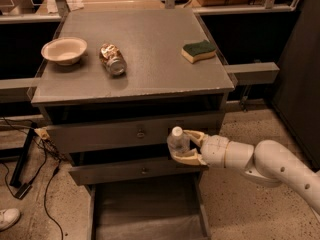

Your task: Pick blue plastic bottle from bottom drawer and place on counter

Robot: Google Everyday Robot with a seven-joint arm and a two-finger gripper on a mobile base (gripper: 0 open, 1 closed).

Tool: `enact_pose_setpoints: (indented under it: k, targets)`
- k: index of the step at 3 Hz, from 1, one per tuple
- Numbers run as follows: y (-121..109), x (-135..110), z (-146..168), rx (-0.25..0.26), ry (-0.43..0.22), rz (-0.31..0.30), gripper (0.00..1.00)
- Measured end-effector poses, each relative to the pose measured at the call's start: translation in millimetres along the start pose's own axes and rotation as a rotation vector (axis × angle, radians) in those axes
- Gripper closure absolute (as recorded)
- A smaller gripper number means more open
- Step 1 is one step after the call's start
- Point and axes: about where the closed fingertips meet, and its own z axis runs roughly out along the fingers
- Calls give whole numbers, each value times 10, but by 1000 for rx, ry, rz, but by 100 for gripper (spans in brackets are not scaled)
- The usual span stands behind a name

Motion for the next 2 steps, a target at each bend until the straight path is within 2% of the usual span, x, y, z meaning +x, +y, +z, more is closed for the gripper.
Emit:
enact_pose_setpoints:
  k: [1, 2]
  targets:
    - [51, -10, 48, -35, -3, 15, 100]
    - [49, -254, -3, -65, -1, -5, 100]
